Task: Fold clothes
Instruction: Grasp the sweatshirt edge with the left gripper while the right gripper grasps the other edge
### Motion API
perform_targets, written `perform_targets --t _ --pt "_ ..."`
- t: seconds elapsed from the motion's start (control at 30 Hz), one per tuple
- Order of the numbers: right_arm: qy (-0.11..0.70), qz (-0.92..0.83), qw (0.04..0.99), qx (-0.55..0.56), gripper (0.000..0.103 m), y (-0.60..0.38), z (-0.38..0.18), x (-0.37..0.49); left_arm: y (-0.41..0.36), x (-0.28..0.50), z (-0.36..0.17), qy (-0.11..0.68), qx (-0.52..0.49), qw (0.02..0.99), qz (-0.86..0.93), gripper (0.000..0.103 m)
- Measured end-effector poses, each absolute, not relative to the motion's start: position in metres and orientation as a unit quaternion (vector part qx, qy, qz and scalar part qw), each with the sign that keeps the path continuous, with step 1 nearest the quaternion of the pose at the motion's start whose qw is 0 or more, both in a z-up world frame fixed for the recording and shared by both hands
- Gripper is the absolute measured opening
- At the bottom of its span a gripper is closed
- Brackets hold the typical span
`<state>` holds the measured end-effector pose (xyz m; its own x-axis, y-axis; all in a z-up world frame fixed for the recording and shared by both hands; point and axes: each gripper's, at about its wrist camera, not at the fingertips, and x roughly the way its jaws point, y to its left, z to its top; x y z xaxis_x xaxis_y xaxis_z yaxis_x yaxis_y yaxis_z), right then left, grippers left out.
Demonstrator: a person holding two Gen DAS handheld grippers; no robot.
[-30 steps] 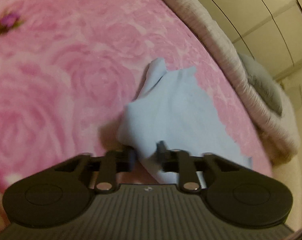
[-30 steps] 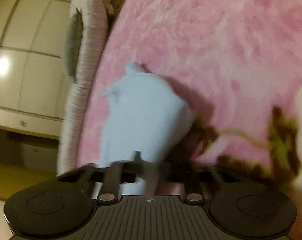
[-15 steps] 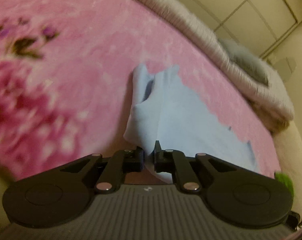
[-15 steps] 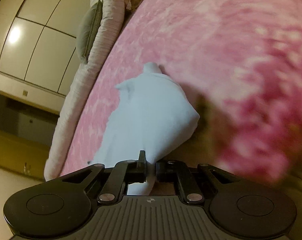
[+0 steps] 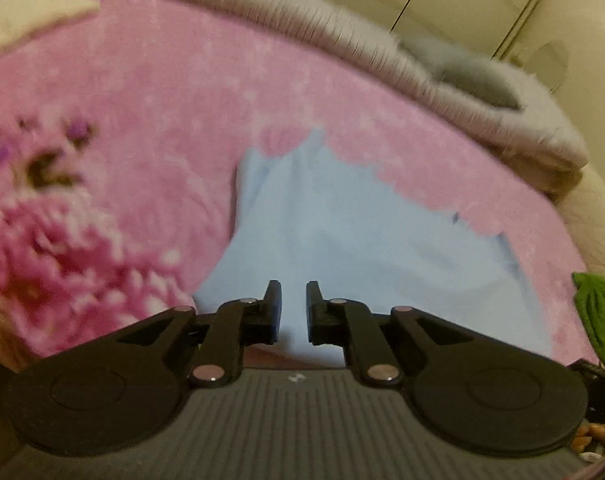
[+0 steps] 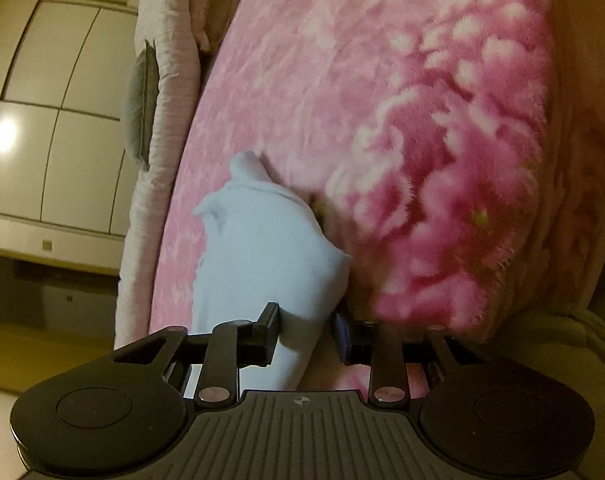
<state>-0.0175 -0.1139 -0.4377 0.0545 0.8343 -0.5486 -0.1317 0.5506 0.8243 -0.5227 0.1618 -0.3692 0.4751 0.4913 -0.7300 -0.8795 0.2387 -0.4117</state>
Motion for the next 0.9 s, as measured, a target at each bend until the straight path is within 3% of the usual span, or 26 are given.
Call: perform_targets --t 0.07,0.17,0.3,0.4,0.5,0.7,0.8,0.9 --pt "0.573 0.372 0.689 0.243 0.015 -0.102 -0.427 -0.018 0.167 -0.521 -0.376 0.237 -0.424 0.749 0.451 0.008" --pt "0.518 0.405 0.748 0.090 0.009 -0.067 -0.396 -0.033 0.174 -0.519 -0.386 0.242 -0.438 0.744 0.442 0.006" --pt "0.329 0.478 0.806 -0.113 0.007 -0.024 -0.349 -0.099 0.184 -0.518 -0.399 0.246 -0.458 0.738 0.430 0.006" --pt "0.186 0.569 0.772 -0.213 0.007 -0.003 -0.330 -0.169 0.186 -0.530 -0.399 0.223 -0.492 0.733 0.413 0.006" --pt "0.133 0.658 0.688 -0.275 0.007 0.013 -0.335 -0.224 0.187 -0.537 -0.401 0.195 -0.533 0.729 0.383 0.007" --pt "0.178 0.715 0.574 -0.358 0.020 0.042 -0.377 -0.267 0.186 -0.550 -0.408 0.173 -0.564 0.718 0.369 0.007" --pt "0.209 0.736 0.562 -0.314 0.035 0.026 -0.367 -0.249 0.187 -0.551 -0.407 0.167 -0.572 0.715 0.366 0.007" --pt "0.243 0.761 0.544 -0.257 0.051 0.012 -0.345 -0.222 0.189 -0.548 -0.405 0.153 -0.588 0.713 0.351 0.014"
